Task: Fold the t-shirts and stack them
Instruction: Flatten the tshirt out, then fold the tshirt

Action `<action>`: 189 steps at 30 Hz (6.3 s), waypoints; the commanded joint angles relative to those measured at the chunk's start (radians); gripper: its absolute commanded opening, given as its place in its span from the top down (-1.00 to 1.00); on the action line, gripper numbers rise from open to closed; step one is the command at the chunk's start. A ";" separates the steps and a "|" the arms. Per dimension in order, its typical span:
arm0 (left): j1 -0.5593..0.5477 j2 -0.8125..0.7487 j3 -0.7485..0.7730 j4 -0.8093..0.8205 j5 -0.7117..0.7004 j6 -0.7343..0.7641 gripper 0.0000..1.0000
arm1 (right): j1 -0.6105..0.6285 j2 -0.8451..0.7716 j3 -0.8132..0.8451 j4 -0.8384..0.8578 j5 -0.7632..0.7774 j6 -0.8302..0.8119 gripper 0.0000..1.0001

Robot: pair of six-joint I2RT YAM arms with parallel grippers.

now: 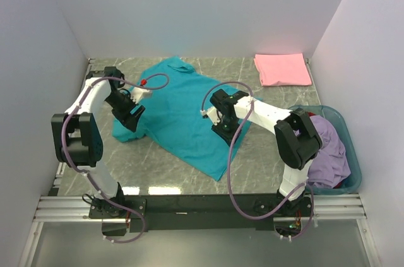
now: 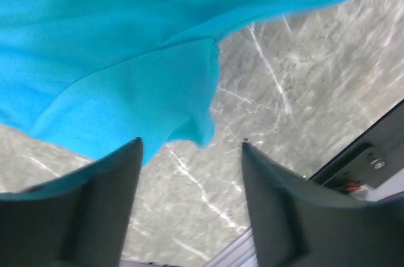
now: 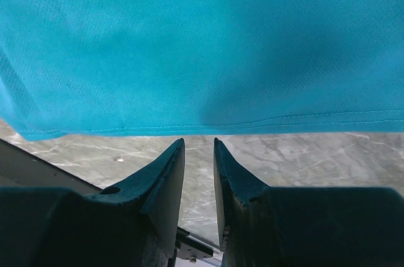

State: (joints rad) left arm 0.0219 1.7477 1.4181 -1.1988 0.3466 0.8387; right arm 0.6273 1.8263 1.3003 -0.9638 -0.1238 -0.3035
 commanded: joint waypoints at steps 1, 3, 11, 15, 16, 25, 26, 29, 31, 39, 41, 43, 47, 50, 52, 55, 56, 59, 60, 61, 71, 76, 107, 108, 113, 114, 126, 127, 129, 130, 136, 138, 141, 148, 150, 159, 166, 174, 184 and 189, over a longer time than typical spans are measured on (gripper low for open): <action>0.056 0.001 -0.004 0.040 0.049 -0.067 -0.59 | -0.006 -0.002 0.001 0.023 0.032 0.004 0.35; 0.090 -0.028 -0.033 0.058 0.087 -0.052 -0.57 | -0.006 -0.015 0.001 0.022 0.024 0.010 0.35; 0.164 -0.200 -0.336 0.159 0.057 0.040 -0.08 | 0.055 -0.071 0.022 0.005 -0.098 0.010 0.44; 0.254 -0.205 -0.380 0.277 0.057 -0.042 -0.31 | 0.150 -0.084 0.030 0.033 -0.093 0.026 0.38; 0.271 -0.203 -0.380 0.309 0.063 -0.056 -0.39 | 0.169 -0.084 0.034 0.037 -0.089 0.027 0.38; 0.446 -0.006 -0.260 0.297 0.192 -0.127 -0.42 | 0.293 0.033 0.094 0.089 -0.066 0.032 0.34; 0.450 0.015 -0.254 0.283 0.206 -0.127 -0.40 | 0.299 0.040 0.087 0.091 -0.065 0.030 0.34; 0.455 0.078 -0.231 0.259 0.276 -0.095 -0.38 | 0.304 0.057 0.065 0.106 -0.065 0.027 0.34; 0.455 0.111 -0.222 0.231 0.324 -0.063 -0.34 | 0.305 0.059 0.056 0.112 -0.063 0.026 0.34; 0.466 0.144 -0.111 0.065 0.365 -0.049 0.76 | 0.304 0.065 0.002 0.109 -0.002 0.000 0.34; 0.480 0.128 -0.027 -0.007 0.310 -0.123 0.99 | 0.304 0.064 -0.021 0.108 0.033 -0.008 0.40; 0.484 0.125 0.071 -0.118 0.281 -0.148 0.99 | 0.298 0.067 -0.048 0.112 0.097 -0.019 0.49; 0.492 0.145 0.131 -0.174 0.136 -0.312 0.99 | 0.279 0.060 -0.068 0.108 0.154 -0.032 0.59; 0.507 0.150 0.102 -0.116 0.086 -0.368 0.33 | 0.275 0.041 -0.078 0.106 0.180 -0.042 0.59; 0.535 0.121 0.091 -0.032 0.063 -0.438 0.05 | 0.276 0.033 -0.082 0.105 0.197 -0.042 0.58; 0.556 0.015 0.036 0.115 0.086 -0.446 -0.13 | 0.275 0.015 -0.088 0.102 0.210 -0.034 0.58; 0.541 -0.017 0.012 0.136 0.109 -0.378 -0.12 | 0.278 0.005 -0.090 0.099 0.207 -0.031 0.56; 0.472 -0.126 -0.105 0.140 0.163 -0.229 0.02 | 0.275 -0.039 -0.105 0.096 0.205 -0.037 0.56; 0.446 -0.158 -0.163 0.140 0.149 -0.210 0.02 | 0.276 -0.045 -0.120 0.097 0.214 -0.040 0.56; 0.423 -0.166 -0.189 0.140 0.149 -0.195 0.02 | 0.276 -0.042 -0.131 0.103 0.228 -0.045 0.55; 0.280 -0.083 -0.191 0.304 0.155 -0.285 0.00 | 0.120 0.030 -0.213 0.181 0.338 -0.140 0.56; 0.193 0.013 -0.090 0.380 0.103 -0.319 0.03 | 0.046 -0.039 -0.223 0.186 0.433 -0.190 0.50; 0.230 -0.301 -0.215 0.174 0.118 -0.236 0.32 | -0.092 -0.110 0.075 0.050 0.125 -0.102 0.44; 0.228 -0.281 -0.176 0.230 0.203 -0.263 0.25 | -0.098 -0.098 0.094 0.059 0.095 -0.097 0.45; 0.170 -0.024 0.109 0.369 0.270 -0.487 0.28 | -0.167 -0.030 0.239 0.080 -0.016 -0.026 0.50; 0.156 0.019 0.151 0.380 0.276 -0.521 0.28 | -0.194 -0.024 0.257 0.095 -0.048 -0.013 0.50; 0.089 0.423 0.435 0.702 0.175 -0.906 0.28 | -0.399 0.258 0.598 0.142 -0.129 0.118 0.53; 0.089 0.444 0.459 0.687 0.164 -0.902 0.34 | -0.409 0.307 0.625 0.128 -0.160 0.119 0.54; 0.090 0.492 0.459 0.662 0.146 -0.883 0.37 | -0.411 0.346 0.669 0.105 -0.168 0.112 0.54; 0.090 0.503 0.438 0.665 0.138 -0.879 0.38 | -0.411 0.369 0.672 0.108 -0.171 0.110 0.54; 0.096 0.526 0.361 0.644 0.075 -0.857 0.48 | -0.413 0.448 0.706 0.119 -0.175 0.121 0.54; 0.101 0.521 0.338 0.634 0.055 -0.849 0.48 | -0.413 0.465 0.715 0.111 -0.188 0.129 0.55; 0.111 0.500 0.285 0.617 0.022 -0.816 0.49 | -0.410 0.487 0.706 0.100 -0.200 0.138 0.54; 0.168 0.429 0.216 0.562 0.020 -0.784 0.54 | -0.409 0.518 0.709 0.045 -0.217 0.115 0.55; 0.173 0.411 0.226 0.558 0.044 -0.756 0.50 | -0.414 0.496 0.728 0.039 -0.224 0.096 0.50; 0.171 0.495 0.519 0.538 0.209 -0.786 0.07 | -0.443 0.473 0.849 0.214 -0.229 0.188 0.13; 0.155 0.555 0.599 0.564 0.193 -0.825 -0.11 | -0.442 0.602 0.990 0.267 -0.149 0.296 0.04; 0.139 0.556 0.567 0.588 0.189 -0.825 -0.18 | -0.443 0.682 1.096 0.270 -0.077 0.368 -0.12; 0.139 0.567 0.564 0.556 0.195 -0.788 -0.18 | -0.442 0.689 1.080 0.197 0.050 0.156 -0.34; 0.139 0.573 0.552 0.561 0.193 -0.785 -0.17 | -0.442 0.714 1.073 0.214 0.008 0.101 -0.34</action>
State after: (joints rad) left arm 0.1612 2.3207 1.9736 -0.6445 0.5224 0.0399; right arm 0.1890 2.5259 2.3547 -0.7528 -0.1089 -0.1333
